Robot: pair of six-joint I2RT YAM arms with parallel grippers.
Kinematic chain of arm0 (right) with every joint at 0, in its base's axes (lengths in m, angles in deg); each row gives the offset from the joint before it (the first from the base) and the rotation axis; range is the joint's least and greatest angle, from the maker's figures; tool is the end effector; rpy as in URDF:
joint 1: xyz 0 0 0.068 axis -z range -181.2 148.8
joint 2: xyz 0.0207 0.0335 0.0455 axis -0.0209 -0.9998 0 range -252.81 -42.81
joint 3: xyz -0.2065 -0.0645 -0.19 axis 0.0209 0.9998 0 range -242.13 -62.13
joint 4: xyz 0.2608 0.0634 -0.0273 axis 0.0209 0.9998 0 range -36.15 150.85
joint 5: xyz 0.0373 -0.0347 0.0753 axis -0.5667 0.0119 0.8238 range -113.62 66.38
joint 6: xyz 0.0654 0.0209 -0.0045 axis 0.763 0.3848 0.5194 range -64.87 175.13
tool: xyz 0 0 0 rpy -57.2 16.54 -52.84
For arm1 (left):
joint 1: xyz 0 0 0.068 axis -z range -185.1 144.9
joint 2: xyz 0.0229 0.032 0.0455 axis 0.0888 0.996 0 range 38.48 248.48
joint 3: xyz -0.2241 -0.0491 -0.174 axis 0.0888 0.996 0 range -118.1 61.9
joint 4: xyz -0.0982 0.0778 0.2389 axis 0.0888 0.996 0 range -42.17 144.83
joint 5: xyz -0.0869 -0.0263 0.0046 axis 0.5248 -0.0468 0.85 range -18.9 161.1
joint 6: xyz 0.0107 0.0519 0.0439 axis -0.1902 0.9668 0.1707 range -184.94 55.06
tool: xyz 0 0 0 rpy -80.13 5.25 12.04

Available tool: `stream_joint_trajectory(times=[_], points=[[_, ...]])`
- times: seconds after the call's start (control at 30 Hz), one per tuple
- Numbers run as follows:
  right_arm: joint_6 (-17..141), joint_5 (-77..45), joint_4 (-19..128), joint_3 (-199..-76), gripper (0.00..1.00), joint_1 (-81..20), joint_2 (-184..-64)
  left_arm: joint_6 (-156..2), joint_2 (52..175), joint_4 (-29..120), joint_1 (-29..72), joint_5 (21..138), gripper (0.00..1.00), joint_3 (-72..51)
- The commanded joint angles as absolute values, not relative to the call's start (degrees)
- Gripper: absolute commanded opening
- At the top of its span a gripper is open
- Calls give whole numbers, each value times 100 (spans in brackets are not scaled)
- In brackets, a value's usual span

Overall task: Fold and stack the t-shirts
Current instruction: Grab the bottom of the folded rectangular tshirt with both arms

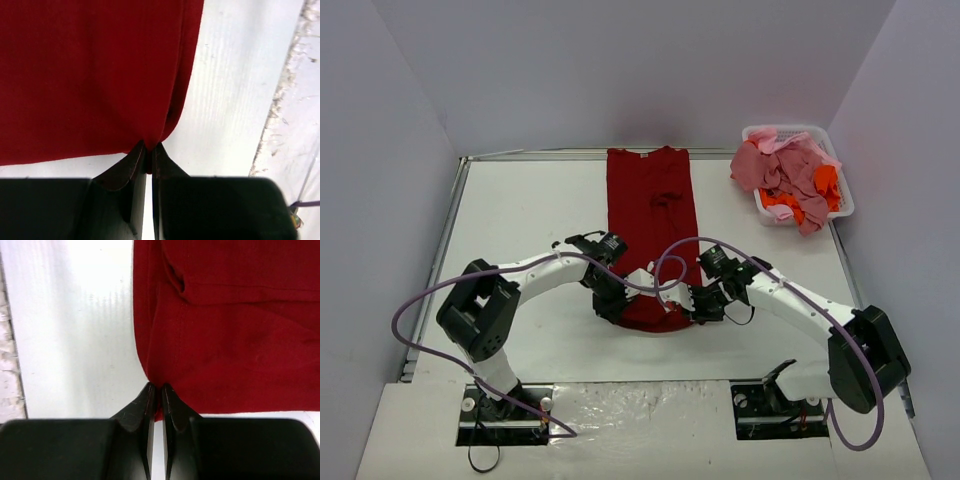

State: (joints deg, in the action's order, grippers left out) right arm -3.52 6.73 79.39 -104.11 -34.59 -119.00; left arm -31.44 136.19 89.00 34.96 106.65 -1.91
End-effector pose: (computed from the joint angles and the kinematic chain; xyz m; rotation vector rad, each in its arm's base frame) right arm 0.2002 0.1657 0.1866 -1.9047 1.5861 0.5082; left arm 0.2335 -0.2386 0.1835 1.7586 2.1577 -0.9109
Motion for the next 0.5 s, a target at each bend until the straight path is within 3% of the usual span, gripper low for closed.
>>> stream_joint_trajectory(times=[0.0, 0.47], points=[[-533, 1108, 8724, -10695, 0, -3363, -11621, -2522, 13410, 9573, 3507, 11143, 2, -481], [-1429, 2024, 10104, -11205, 0, -3258, -11691, -1502, 13349, 10847, 3498, 11750, 2, -903]])
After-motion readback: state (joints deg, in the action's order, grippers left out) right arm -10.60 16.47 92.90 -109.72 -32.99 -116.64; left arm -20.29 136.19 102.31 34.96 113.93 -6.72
